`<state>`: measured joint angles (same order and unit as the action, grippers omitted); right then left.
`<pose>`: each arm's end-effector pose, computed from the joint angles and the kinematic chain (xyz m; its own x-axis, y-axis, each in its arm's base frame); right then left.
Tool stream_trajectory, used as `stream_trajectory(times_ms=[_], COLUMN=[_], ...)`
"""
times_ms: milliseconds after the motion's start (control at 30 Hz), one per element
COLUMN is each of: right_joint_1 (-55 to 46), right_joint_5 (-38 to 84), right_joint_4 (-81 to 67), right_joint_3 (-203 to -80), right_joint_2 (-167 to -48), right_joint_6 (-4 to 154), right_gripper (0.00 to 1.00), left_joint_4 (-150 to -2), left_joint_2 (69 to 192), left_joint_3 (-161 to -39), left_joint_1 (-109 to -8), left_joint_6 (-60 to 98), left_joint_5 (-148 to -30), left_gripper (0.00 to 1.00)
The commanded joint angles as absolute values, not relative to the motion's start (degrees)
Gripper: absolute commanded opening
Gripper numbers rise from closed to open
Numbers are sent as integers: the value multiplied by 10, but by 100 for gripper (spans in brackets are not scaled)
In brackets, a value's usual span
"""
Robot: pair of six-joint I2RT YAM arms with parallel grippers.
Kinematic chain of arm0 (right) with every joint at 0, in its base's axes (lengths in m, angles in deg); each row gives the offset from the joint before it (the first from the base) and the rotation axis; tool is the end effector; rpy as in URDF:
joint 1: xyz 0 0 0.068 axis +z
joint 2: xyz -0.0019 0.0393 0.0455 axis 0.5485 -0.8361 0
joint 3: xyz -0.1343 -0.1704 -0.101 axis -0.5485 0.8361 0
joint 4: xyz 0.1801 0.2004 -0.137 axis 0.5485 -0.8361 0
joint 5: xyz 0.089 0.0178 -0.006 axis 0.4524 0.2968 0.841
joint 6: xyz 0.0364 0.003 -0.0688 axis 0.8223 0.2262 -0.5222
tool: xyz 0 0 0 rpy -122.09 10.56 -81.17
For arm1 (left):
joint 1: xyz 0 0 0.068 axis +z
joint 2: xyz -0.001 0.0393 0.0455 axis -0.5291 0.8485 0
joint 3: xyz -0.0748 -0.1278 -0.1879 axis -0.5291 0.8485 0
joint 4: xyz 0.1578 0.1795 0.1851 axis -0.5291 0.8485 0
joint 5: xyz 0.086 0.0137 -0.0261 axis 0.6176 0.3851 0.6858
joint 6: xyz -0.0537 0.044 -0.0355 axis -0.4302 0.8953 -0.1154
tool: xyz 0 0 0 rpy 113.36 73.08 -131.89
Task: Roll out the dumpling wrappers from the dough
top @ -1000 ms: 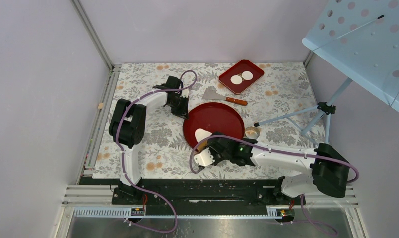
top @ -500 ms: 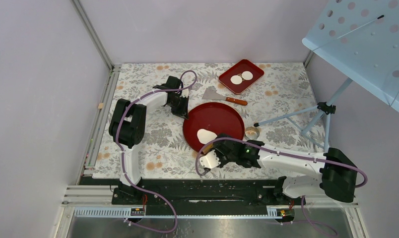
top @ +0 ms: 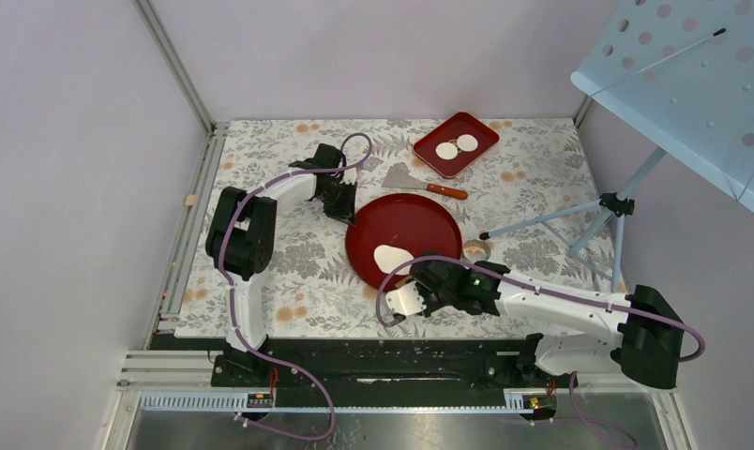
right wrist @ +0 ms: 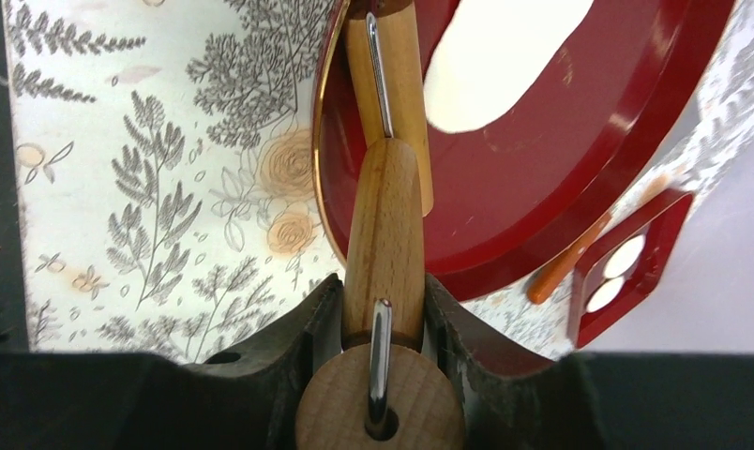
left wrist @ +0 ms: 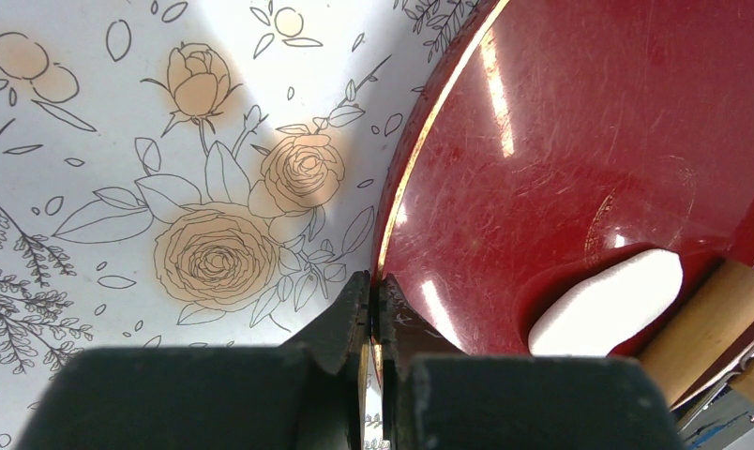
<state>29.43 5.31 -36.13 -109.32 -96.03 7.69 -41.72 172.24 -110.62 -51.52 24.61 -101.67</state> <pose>0.1502 0.2658 0.1401 0.5348 -0.8303 -0.1567 -0.7402 -0.3709 -0.5609 0.4162 -0.1731 0.0789 -0.9074 0.2168 -0.3601 0.3512 0.8616 -0.3664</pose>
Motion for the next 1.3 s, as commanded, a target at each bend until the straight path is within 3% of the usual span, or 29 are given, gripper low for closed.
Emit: stream_trajectory(times_ms=[0, 233, 500, 1267], right_joint_1=[284, 266, 268, 282], right_joint_5=[128, 45, 0, -41], right_joint_4=[-574, -463, -397, -368], right_joint_3=[-1121, -1258, -1330, -1256], right_joint_2=[-964, -975, -1078, -1287], right_joint_6=[125, 215, 283, 299], right_gripper=[0, 0, 0, 0], left_joint_4=[-438, -439, -438, -441], left_joint_2=[1723, 1724, 1724, 1721], left_joint_3=[-1093, -1093, -1094, -1092], left_joint_1=[-515, -515, -515, -514], left_joint_6=[245, 245, 245, 246], left_joint_5=[-962, -960, -961, -967], left_gripper=[0, 0, 0, 0])
